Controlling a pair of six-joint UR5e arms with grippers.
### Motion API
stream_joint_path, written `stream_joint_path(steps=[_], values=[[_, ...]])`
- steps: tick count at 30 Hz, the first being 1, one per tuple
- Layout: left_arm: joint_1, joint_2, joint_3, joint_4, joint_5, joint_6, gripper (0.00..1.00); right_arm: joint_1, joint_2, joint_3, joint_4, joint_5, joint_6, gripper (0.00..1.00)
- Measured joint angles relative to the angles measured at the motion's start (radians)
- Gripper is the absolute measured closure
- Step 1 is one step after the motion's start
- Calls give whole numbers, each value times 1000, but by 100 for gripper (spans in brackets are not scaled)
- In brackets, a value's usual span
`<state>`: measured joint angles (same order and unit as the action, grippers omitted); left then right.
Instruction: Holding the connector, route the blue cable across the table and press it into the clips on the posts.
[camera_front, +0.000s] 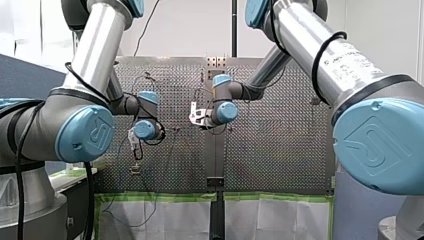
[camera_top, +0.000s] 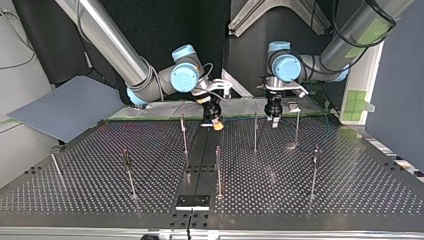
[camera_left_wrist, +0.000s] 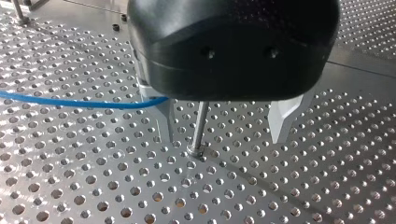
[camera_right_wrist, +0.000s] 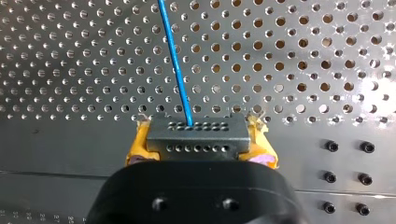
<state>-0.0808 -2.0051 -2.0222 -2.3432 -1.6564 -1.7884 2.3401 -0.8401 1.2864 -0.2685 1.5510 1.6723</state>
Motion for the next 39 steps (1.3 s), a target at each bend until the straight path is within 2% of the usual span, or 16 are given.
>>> stream_joint_path(steps=[9, 10, 17, 25, 39], values=[[0, 0, 0, 0, 0, 0, 1, 0, 0, 0, 0, 0, 0, 100], [0, 0, 0, 0, 0, 0, 5, 0, 0, 0, 0, 0, 0, 100], [0, 1, 0, 0, 1, 0, 5, 0, 0, 0, 0, 0, 0, 100], [-16, -22, 11, -27, 15, 6, 5, -6, 0, 0, 31, -1, 0, 100], [-18, -28, 12, -34, 17, 6, 5, -6, 0, 0, 35, -1, 0, 100]])
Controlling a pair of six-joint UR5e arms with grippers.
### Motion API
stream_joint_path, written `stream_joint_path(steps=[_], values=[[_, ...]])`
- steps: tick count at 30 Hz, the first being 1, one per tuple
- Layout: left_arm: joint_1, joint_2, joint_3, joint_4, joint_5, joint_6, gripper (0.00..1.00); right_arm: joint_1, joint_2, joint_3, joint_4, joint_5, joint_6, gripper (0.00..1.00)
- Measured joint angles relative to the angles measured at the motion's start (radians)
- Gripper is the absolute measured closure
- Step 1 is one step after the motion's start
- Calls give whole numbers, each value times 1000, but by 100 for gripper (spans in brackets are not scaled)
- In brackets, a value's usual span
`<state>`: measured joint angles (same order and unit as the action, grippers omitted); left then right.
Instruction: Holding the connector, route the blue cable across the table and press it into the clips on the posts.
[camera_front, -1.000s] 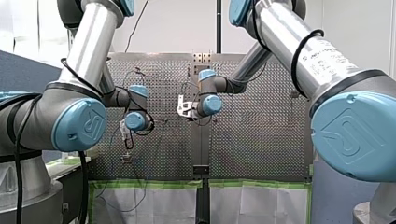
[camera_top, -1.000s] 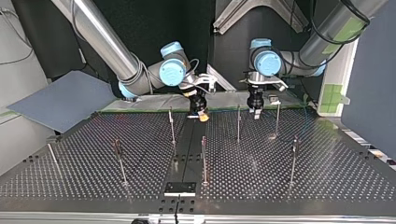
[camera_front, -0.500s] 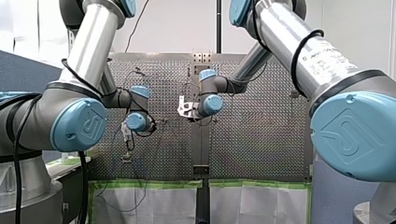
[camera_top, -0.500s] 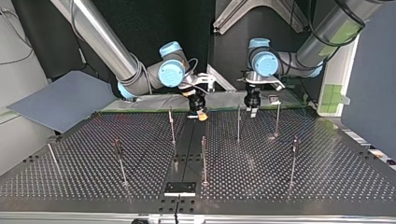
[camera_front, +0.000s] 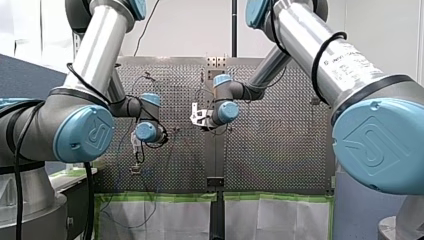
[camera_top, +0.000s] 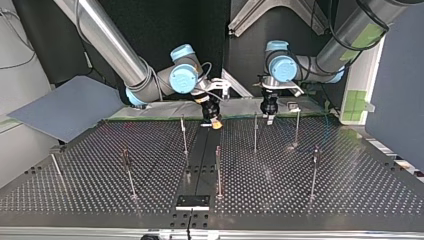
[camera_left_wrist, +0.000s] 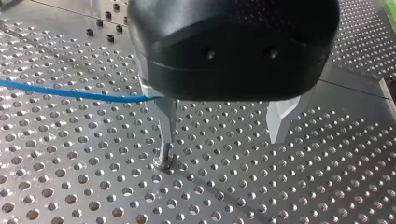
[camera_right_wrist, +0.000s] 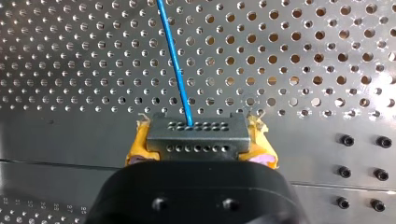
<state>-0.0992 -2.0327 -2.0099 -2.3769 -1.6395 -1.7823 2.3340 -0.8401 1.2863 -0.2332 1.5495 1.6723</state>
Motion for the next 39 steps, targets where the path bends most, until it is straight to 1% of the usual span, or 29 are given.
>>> stream_joint_path(steps=[4, 6, 9, 10, 13, 17, 22, 25, 28, 29, 31, 33, 36, 39], values=[[0, 0, 0, 0, 0, 0, 5, 0, 1, -1, 1, -1, -1, 100], [0, 0, 0, 0, 0, 0, 5, -1, 8, -7, 8, -8, -8, 100], [0, 0, 0, 0, 0, 0, 5, -1, 29, -17, 29, -29, -29, 100], [0, 0, 0, 0, 0, 0, 5, -1, 39, -19, 39, -36, -39, 100], [0, 0, 0, 0, 0, 0, 5, -1, 65, -21, 65, -46, -64, 100], [0, 0, 0, 0, 0, 0, 5, -2, 96, -21, 99, -50, -98, 100], [0, 0, 0, 0, 0, 0, 5, -2, 110, -21, 142, -51, -141, 100], [0, 0, 0, 0, 0, 0, 5, -2, 112, -22, 170, -51, -153, 100], [0, 0, 0, 0, 0, 0, 5, -2, 112, -21, 195, -51, -157, 100], [1, -1, -1, -1, -1, 1, 0, -2, 112, -22, 201, -51, -157, 100], [6, -5, -5, -4, -6, 5, 0, -5, 110, -26, 218, -49, -160, 100], [17, -1, -7, -6, -18, 4, 0, -8, 103, -35, 233, -46, -158, 100], [40, 16, -7, -3, -40, -13, 0, -7, 83, -45, 258, -30, -142, 100], [64, 38, -7, 14, -52, -35, 0, -9, 59, -49, 280, -14, -120, 100]])
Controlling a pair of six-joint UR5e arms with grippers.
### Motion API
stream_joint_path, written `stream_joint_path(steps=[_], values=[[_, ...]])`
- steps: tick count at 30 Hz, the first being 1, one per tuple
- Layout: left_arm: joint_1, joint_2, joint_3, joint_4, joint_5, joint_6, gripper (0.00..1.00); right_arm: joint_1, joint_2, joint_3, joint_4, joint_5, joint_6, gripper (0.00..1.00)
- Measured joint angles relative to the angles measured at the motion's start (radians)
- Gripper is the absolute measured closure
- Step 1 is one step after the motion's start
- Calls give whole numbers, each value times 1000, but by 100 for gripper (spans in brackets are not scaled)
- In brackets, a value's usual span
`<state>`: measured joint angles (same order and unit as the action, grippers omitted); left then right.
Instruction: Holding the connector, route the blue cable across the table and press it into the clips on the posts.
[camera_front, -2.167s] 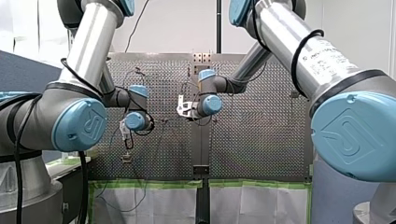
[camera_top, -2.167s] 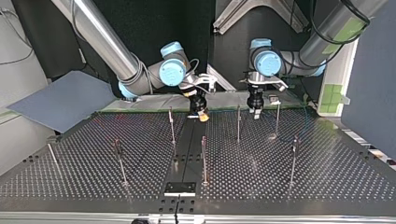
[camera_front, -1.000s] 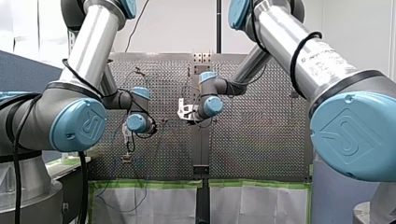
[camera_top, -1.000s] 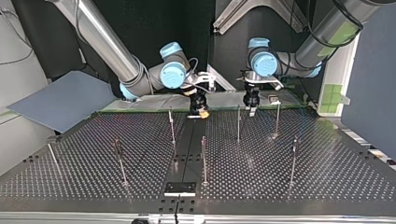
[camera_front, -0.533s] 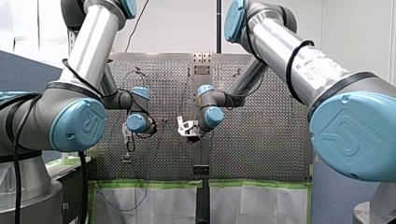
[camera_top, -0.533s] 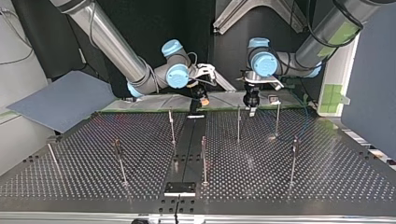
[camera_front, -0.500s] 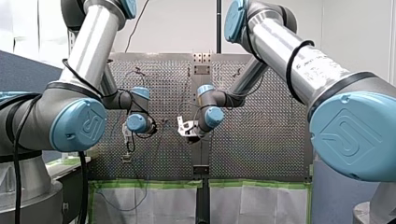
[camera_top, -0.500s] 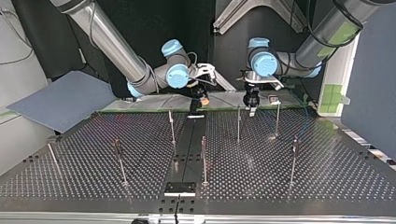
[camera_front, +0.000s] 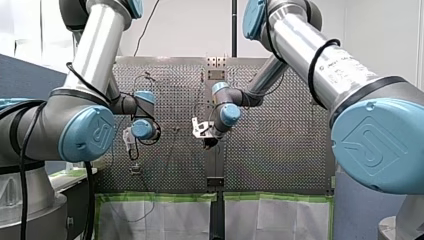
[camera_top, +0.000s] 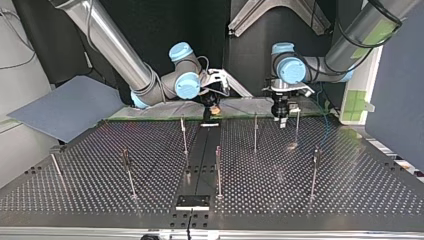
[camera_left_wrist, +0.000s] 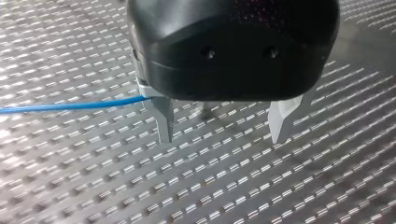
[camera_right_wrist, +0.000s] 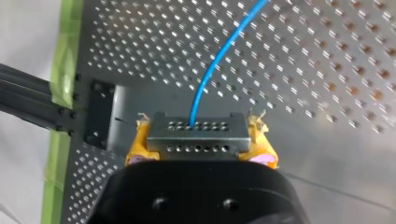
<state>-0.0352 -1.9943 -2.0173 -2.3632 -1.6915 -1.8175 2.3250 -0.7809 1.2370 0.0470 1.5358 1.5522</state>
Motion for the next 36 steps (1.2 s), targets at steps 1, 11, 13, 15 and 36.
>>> stream_joint_path(steps=[1, 11, 13, 15, 36], values=[[6, 7, 0, 7, -1, -8, 0, 0, -11, -1, 5, 4, 7, 100], [15, 30, 0, -3, 29, -31, 0, -8, -71, -2, 8, 12, 30, 100], [15, 30, 0, -19, 46, -27, 0, -12, -72, -2, 7, 12, 35, 100], [16, 30, 0, -39, 66, -22, 0, -14, -73, -2, 7, 12, 37, 100], [-12, 33, -33, -216, 79, 73, 0, -17, -73, -7, -67, -21, 45, 100]])
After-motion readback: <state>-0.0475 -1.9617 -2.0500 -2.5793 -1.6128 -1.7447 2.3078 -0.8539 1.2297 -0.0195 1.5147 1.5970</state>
